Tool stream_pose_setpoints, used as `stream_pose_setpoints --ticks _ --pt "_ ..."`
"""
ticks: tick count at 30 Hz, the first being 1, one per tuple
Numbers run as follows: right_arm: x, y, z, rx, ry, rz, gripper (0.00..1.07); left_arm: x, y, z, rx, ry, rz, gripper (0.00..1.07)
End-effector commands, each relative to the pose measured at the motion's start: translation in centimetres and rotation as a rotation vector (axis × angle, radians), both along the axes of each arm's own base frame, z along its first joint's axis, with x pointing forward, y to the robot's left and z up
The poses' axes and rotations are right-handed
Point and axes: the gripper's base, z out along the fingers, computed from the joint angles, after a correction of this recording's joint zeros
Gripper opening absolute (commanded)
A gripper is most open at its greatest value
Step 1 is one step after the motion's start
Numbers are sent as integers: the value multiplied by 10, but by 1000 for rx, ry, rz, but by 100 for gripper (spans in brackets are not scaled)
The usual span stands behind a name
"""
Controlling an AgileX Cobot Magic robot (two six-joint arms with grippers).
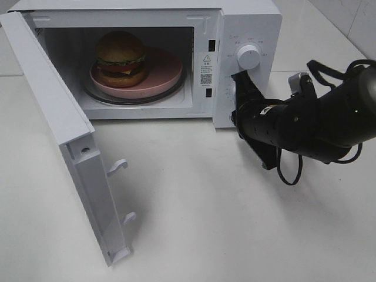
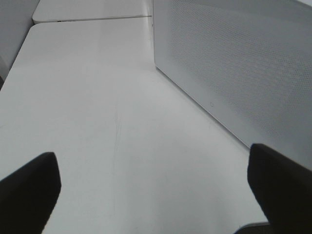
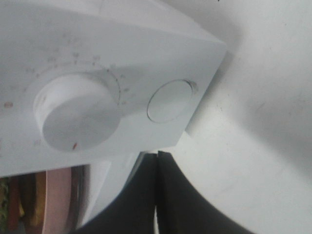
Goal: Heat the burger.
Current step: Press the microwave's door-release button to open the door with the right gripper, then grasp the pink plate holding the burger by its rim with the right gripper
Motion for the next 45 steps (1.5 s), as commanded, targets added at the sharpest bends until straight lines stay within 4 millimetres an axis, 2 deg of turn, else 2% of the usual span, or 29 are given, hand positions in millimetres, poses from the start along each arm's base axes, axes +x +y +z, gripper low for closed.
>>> stream_pose_setpoints --ticks 1,3,5,6,7,9,10,11,13,14,15,17,18,19,21,22,27,29,32,34,35,37,40,41,43,45 --pt "-6 3 7 -87 24 122 0 -2 0 1 -6 -33 4 98" --pt "-13 6 13 -175 56 265 0 -2 0 1 -6 -33 4 98" --pt "-16 7 15 -208 65 320 0 -2 0 1 -6 -33 4 98" --pt "-20 9 19 -277 73 429 0 -2 0 1 -6 -33 4 98" --pt "-20 9 19 -277 73 429 0 -2 0 1 -6 -33 4 98" --pt "-29 11 21 -365 105 594 0 -2 0 1 -6 -33 4 98" --pt "-29 11 21 -365 105 594 0 -2 0 1 -6 -33 4 98" --pt "-35 11 23 -415 124 690 0 -2 0 1 -6 -33 4 98" --pt "-37 12 25 -439 128 734 0 -2 0 1 -6 -33 4 98" --pt "-41 11 27 -487 160 838 0 -2 0 1 -6 -33 4 98" --pt "-41 11 27 -487 160 838 0 -2 0 1 -6 -33 4 98" --pt "-44 9 31 -560 218 997 0 -2 0 1 -6 -33 4 98" --pt "-44 9 31 -560 218 997 0 -2 0 1 -6 -33 4 98" --pt "-44 10 36 -618 245 1101 0 -2 0 1 -6 -33 4 98" --pt "-45 10 39 -647 258 1148 0 -2 0 1 -6 -33 4 98" --pt "-45 9 45 -711 298 1257 0 -2 0 1 -5 -33 5 98" --pt "-44 6 57 -806 359 1407 1 -2 0 1 -5 -33 5 98" --pt "-40 5 68 -892 371 1506 2 -2 0 1 -5 -33 5 98" --pt "-39 4 71 -917 371 1533 2 -2 0 1 -5 -33 5 98" --pt "-36 1 78 -1024 357 1652 3 -2 0 1 -5 -33 5 98" --pt "-36 1 78 -1024 357 1652 3 -2 0 1 -5 -33 5 98" --pt "-34 0 85 -1141 293 1857 3 -2 0 1 -5 -33 5 98" --pt "-34 0 87 -1164 273 1911 3 -2 0 1 -5 -33 5 98" --pt "-34 0 88 -1212 221 2017 4 -2 0 1 -5 -33 5 98" --pt "-33 1 89 -1235 190 2063 4 -2 0 1 -5 -33 5 98" --pt "-33 1 91 -1339 49 2276 5 -2 0 1 -5 -33 5 98"
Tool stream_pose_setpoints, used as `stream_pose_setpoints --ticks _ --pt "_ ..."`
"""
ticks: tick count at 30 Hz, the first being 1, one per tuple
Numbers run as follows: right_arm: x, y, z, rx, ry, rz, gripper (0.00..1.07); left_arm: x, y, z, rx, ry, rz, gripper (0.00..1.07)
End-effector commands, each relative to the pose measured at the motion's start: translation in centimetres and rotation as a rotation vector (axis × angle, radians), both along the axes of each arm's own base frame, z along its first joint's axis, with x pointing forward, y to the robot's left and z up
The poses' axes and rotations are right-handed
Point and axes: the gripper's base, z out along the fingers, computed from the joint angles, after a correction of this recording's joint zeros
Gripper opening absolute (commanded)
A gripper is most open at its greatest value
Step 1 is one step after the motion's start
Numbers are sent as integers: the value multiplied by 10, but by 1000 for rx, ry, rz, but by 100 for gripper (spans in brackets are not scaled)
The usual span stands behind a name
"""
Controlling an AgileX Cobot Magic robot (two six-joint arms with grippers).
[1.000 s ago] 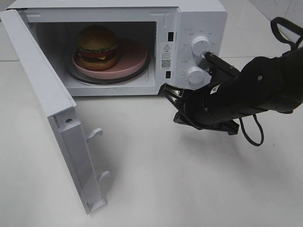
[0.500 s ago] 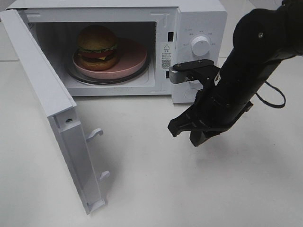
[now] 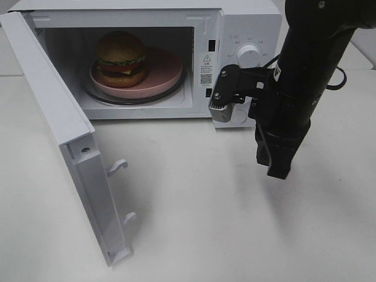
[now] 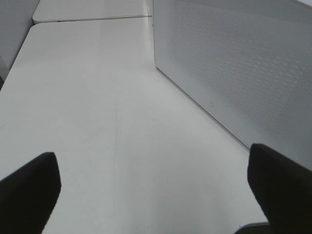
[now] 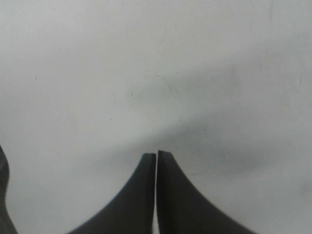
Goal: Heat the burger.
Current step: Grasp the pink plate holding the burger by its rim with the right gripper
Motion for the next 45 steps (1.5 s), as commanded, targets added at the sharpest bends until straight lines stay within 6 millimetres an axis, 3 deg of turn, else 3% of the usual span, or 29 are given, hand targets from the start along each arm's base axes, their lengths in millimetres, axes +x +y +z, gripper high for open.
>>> stream_pose_setpoints --ticks 1,8,13,14,16,17,18,20,22,23,24,26,34,45 --pt "1 -2 5 -17 -13 186 5 -2 0 1 -5 -33 5 98" --pt "3 0 5 -40 -59 532 12 -2 0 1 -5 -33 5 98" --pt "8 0 6 -66 -118 573 21 -2 0 1 -5 -33 5 98" --pt "11 0 6 -78 -148 571 29 -2 0 1 -5 -33 5 98" --pt "13 0 7 -85 -162 568 35 -2 0 1 -5 -33 5 98" --pt "14 -1 7 -96 -178 544 45 -2 0 1 -5 -33 5 98" --pt "14 -1 7 -96 -178 544 45 -2 0 1 -5 -33 5 98" --pt "17 -2 8 -103 -201 491 61 -2 0 1 -5 -33 5 98" --pt "17 -1 8 -94 -210 461 66 -2 0 1 -5 -33 5 98" --pt "17 3 8 -79 -224 418 78 -2 0 1 -5 -33 5 98" --pt "17 3 8 -79 -224 418 78 -2 0 1 -5 -33 5 98" --pt "18 8 13 -69 -244 409 90 -2 0 1 -5 -33 5 98" --pt "28 24 37 -23 -359 433 93 -2 0 1 -5 -33 5 98" --pt "38 41 45 27 -533 519 91 -2 0 1 -5 -33 5 98"
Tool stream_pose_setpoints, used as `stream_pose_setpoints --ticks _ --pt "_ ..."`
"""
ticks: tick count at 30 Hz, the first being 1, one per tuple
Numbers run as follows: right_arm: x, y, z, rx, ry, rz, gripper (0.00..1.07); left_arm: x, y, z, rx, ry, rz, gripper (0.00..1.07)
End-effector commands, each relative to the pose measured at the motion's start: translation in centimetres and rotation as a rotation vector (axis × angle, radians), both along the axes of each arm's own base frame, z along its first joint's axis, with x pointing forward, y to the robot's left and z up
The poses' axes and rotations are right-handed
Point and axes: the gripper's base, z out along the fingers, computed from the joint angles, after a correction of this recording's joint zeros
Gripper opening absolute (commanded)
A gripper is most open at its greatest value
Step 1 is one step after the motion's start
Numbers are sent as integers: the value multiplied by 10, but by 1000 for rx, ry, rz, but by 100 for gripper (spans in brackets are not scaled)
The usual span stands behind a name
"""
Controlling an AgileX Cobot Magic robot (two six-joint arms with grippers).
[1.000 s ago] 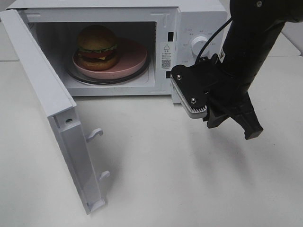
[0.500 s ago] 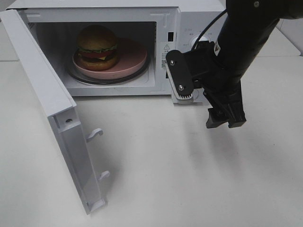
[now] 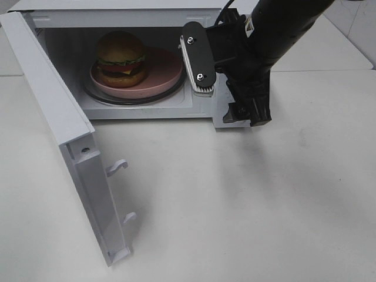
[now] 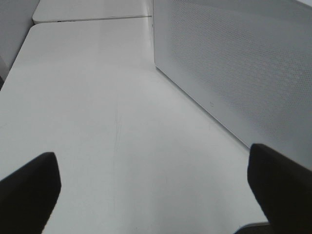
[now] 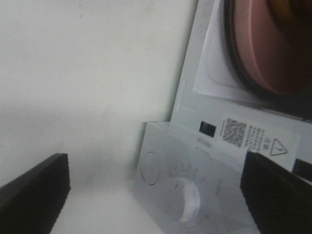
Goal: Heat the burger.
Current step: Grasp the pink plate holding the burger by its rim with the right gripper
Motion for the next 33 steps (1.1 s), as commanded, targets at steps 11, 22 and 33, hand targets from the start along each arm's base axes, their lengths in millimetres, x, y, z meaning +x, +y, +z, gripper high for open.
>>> stream_pose_setpoints --ticks 11,22,33 --pt "11 36 0 50 -88 93 89 -2 0 1 -4 -33 5 98" --pt "32 60 -17 72 -99 110 88 -2 0 1 -4 -33 5 98" --pt "52 77 -39 89 -108 114 87 -2 0 1 -4 -33 5 98"
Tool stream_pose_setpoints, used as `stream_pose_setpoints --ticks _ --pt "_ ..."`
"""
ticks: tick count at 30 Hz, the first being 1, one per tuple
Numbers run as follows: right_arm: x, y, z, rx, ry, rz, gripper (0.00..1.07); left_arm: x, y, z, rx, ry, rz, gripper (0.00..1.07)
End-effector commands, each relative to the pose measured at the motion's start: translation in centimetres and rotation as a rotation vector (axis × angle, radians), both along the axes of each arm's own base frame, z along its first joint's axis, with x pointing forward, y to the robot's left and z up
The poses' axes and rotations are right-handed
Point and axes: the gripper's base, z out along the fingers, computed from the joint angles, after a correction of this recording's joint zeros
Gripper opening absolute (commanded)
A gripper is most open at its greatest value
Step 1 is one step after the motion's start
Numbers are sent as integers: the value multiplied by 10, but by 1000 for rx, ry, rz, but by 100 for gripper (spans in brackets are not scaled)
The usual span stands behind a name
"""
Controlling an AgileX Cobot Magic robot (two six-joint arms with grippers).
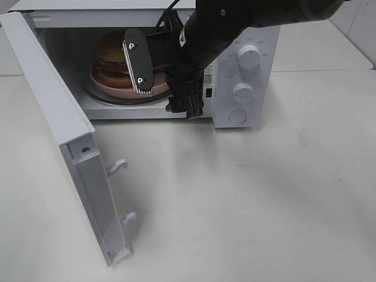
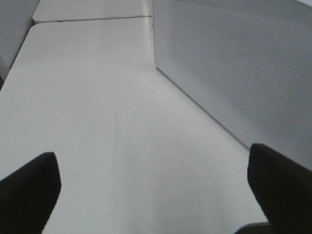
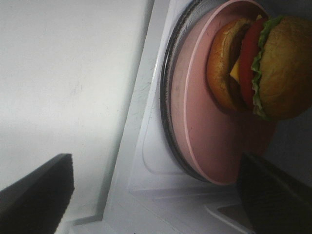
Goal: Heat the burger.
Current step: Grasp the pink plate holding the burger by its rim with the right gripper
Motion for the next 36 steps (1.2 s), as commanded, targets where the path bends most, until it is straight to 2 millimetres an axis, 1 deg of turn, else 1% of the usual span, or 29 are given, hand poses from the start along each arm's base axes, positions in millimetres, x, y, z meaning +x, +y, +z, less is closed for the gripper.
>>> stream_pose_setpoints --ticks 1,2,4,6,7,11,12,17,18,21,26,28,29,33,36 --pt "6 7 -6 0 -3 10 87 -2 0 1 -4 -33 5 98" --pt "6 7 -6 0 -3 10 87 -2 0 1 -4 -33 5 98" --pt "13 13 -16 -6 6 7 87 -2 0 1 -4 -33 5 98" --pt "15 14 -18 -7 9 5 87 -2 0 1 -4 -33 5 98" --pt "19 17 -24 -3 18 -6 86 -2 0 1 -4 -33 5 98" --pt "26 22 -31 6 27 -23 86 -2 0 1 -4 -33 5 98" --pt "30 26 -37 10 32 -31 85 -2 0 1 -4 -33 5 98" --pt "37 31 -44 3 39 -35 85 -2 0 1 -4 -33 5 98" --pt "41 34 -49 -5 54 -42 84 -2 0 1 -4 -33 5 98" --pt "45 37 -51 7 80 -69 84 -2 0 1 -4 -33 5 98" --pt "57 46 -57 28 112 -124 82 -2 0 1 -4 -33 5 98" --pt "59 48 -57 38 109 -128 82 -2 0 1 -4 -33 5 98" --pt "63 50 -55 57 103 -137 81 -2 0 1 -4 -33 5 98" --pt "68 53 -57 71 118 -149 80 -2 0 1 -4 -33 5 98" --pt "71 56 -62 68 135 -157 79 -2 0 1 -4 -33 5 98"
